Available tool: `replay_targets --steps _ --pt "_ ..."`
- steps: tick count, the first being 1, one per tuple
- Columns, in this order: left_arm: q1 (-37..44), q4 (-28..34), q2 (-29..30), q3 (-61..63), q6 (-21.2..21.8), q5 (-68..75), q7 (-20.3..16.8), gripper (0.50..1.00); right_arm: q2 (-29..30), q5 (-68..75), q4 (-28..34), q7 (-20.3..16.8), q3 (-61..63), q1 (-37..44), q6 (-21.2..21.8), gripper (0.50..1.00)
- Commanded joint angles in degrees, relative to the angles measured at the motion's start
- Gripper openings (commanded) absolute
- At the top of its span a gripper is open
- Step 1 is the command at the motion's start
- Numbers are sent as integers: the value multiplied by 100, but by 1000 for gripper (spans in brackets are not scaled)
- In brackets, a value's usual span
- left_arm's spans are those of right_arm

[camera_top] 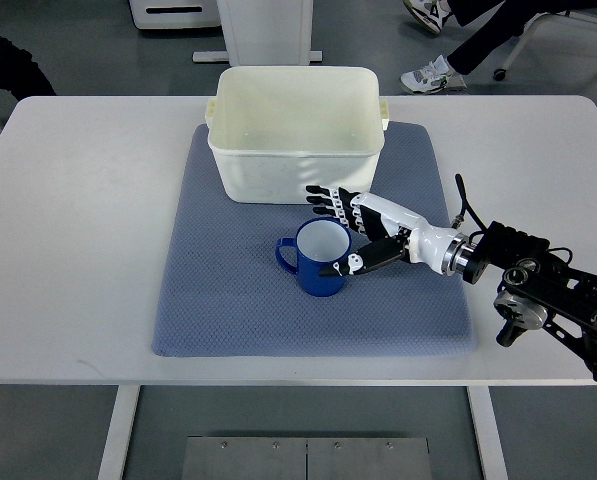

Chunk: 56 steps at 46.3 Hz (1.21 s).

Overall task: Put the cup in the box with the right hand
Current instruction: 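Lower the right hand and close its fingers around the blue mug, then lift the blue mug with the right hand over the cream tub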

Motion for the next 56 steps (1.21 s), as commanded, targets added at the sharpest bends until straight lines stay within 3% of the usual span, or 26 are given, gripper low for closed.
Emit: replay_targets --steps 1,20,29,33,35,41,48,50,56 --pt "0 0 0 0 0 0 0 1000 46 0 -28 0 -7 -22 -8 987" --pt "0 0 0 0 0 0 0 1000 327 -8 -230 97 -50 -154 -9 987" --pt "0 0 0 0 0 0 0 1000 530 -105 -485 141 -51 -241 -9 958" --pt "0 0 0 0 0 0 0 1000 565 -123 -582 141 -51 -250 -9 895" --pt "0 0 0 0 0 0 0 1000 591 -123 -617 150 -51 -250 -9 841" --pt "0 0 0 0 0 0 0 1000 609 -123 -705 193 -51 -250 0 500" --pt "0 0 0 0 0 0 0 1000 732 -123 -934 193 -42 -250 -79 500" --pt "0 0 0 0 0 0 0 1000 758 -114 -960 255 -42 -259 -298 500" --pt "0 0 0 0 0 0 0 1000 732 -114 -916 580 -77 -224 -351 500"
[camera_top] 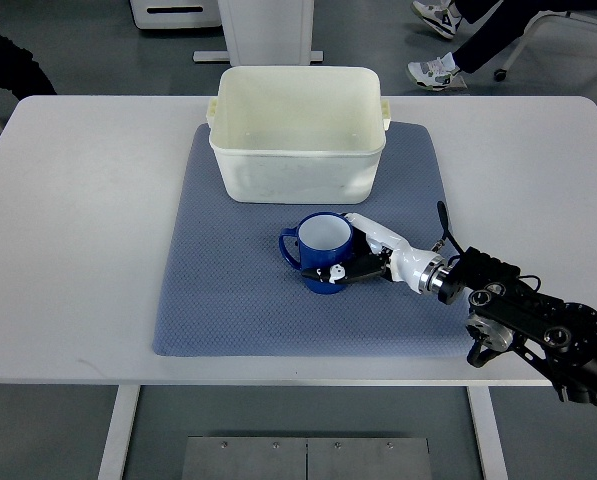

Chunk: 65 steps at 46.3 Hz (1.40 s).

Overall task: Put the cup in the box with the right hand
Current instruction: 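Lift the blue mug with the right hand over the cream tub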

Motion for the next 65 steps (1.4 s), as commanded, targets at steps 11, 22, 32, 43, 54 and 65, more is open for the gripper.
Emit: replay_targets --steps 11,22,32,43,54,65 --pt "0 0 0 0 0 0 1 1000 -209 29 234 159 -16 203 -15 500" --pt "0 0 0 0 0 0 1 1000 -727 99 805 159 -7 449 -6 500" --pt "0 0 0 0 0 0 1 1000 -1061 301 1131 150 11 757 3 500" --pt "0 0 0 -9 0 0 1 1000 -1149 924 1078 -52 2 1442 12 500" --pt "0 0 0 0 0 0 1 1000 -913 1303 543 -465 10 1952 -190 500" --pt "0 0 0 0 0 0 1 1000 -306 1321 59 -843 125 2049 -840 500"
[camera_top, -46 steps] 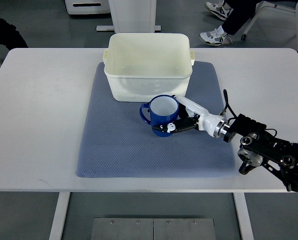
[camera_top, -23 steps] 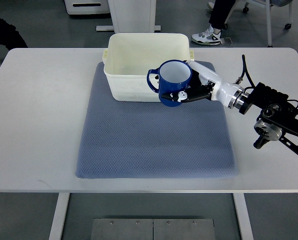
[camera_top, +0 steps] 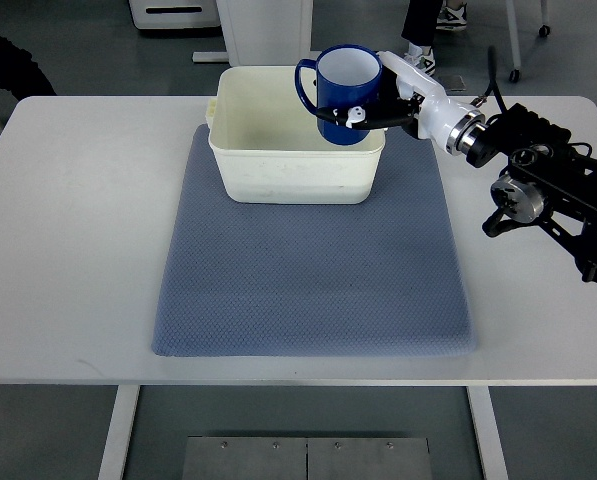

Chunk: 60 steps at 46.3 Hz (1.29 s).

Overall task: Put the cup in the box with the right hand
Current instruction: 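Lift the blue mug with the right hand over the cream tub, then lower the mug into the tub and open the right hand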

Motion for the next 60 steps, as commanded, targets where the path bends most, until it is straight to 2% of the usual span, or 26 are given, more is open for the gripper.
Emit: replay_targets --steps 1,16,34,55,56,58,60 --pt "0 0 0 1 0 0 0 1000 203 -1 -145 -81 20 20 -233 500" --pt "0 0 0 1 0 0 0 1000 810 -1 -770 -134 29 108 -1016 500" --pt "0 0 0 1 0 0 0 1000 1180 -27 -990 -345 -85 20 -1833 500" --pt "0 0 0 1 0 0 0 1000 1180 -54 -981 -301 -410 -24 -1851 500" --pt "0 0 0 1 0 0 0 1000 1180 -54 -981 -301 -419 -24 -1851 526" --pt "0 0 0 1 0 0 0 1000 1180 -54 -981 -301 -419 -24 -1851 645" --pt "0 0 0 1 0 0 0 1000 1180 -54 -981 -301 -419 -24 -1851 827"
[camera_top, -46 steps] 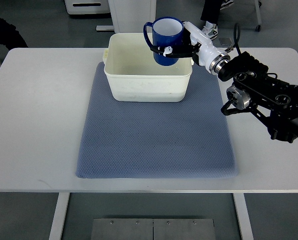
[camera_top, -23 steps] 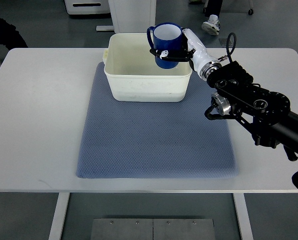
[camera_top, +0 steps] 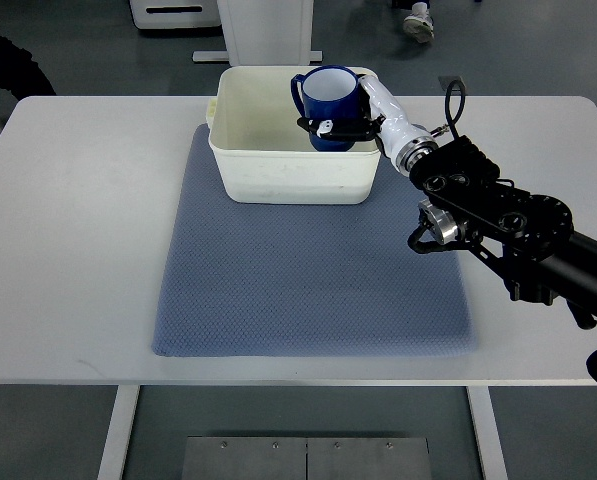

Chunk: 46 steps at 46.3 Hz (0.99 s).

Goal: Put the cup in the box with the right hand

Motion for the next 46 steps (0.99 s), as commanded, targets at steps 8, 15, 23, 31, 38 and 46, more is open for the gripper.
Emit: replay_targets --steps 8,15,23,31,38,46 --pt "0 0 0 1 0 0 0 1000 -1 0 11 1 -2 14 9 977" --pt "0 0 0 1 0 0 0 1000 -1 0 19 1 7 31 9 991" --pt "0 0 0 1 0 0 0 1000 -1 0 19 1 7 67 17 993" --pt "0 0 0 1 0 0 0 1000 -27 9 90 1 16 146 17 993" --pt "0 0 0 1 0 0 0 1000 -141 18 195 1 42 225 17 991" --pt "0 0 0 1 0 0 0 1000 -563 35 318 1 60 286 26 987"
